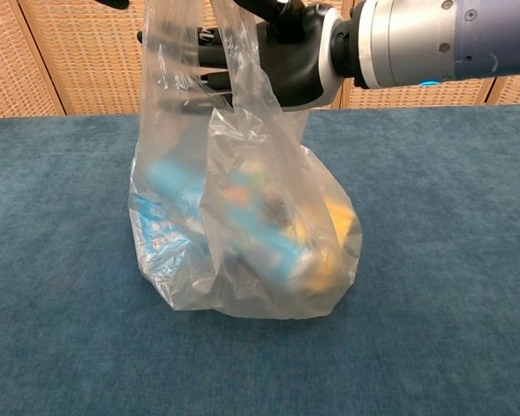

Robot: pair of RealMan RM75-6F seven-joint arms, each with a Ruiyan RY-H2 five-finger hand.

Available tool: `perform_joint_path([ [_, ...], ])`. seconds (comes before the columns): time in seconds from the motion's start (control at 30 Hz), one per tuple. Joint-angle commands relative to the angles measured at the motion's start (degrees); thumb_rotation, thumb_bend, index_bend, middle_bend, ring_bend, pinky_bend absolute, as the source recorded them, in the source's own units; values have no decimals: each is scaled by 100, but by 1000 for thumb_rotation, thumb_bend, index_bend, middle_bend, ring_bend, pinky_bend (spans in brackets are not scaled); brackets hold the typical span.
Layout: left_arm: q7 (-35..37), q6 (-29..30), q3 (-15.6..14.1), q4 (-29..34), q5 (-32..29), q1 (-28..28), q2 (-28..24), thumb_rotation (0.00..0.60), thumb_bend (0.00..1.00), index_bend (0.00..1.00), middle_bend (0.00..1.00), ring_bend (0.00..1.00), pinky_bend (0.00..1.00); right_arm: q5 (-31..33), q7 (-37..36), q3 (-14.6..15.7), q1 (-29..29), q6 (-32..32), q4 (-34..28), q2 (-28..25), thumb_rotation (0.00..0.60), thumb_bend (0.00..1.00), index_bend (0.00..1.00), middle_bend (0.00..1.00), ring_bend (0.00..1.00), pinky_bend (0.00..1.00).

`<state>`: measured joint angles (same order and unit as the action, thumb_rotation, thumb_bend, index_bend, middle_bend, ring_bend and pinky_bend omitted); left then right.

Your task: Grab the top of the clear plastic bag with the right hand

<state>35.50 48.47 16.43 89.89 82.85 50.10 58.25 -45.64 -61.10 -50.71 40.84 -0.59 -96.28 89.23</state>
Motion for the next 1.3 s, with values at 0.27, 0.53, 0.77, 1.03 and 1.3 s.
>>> perform_joint_path([
  [0.27,309,165,-138,-252,102,-223,-321,600,0,0,0,0,0,269,234,-91,14,-9,-102,-40,600,438,194,340,182,114],
  [0.53,593,468,-251,-380,205,-500,-568,600,0,0,0,0,0,533,316,-140,90,-224,-317,-103,600,436,194,342,186,115],
  [0.77,838,867,-419,-557,317,-860,-715,600,0,0,0,0,0,845,260,-171,268,-482,-461,-226,600,440,194,345,222,219],
  [1.03,1212,1213,-591,-832,432,-1178,-803,600,0,0,0,0,0,1253,214,-104,558,-749,-562,-493,600,444,197,428,314,224],
  [1.3,1270,1796,-695,-929,357,-1675,-899,600,0,0,0,0,0,1523,198,-201,725,-956,-633,-734,600,443,233,514,387,230],
])
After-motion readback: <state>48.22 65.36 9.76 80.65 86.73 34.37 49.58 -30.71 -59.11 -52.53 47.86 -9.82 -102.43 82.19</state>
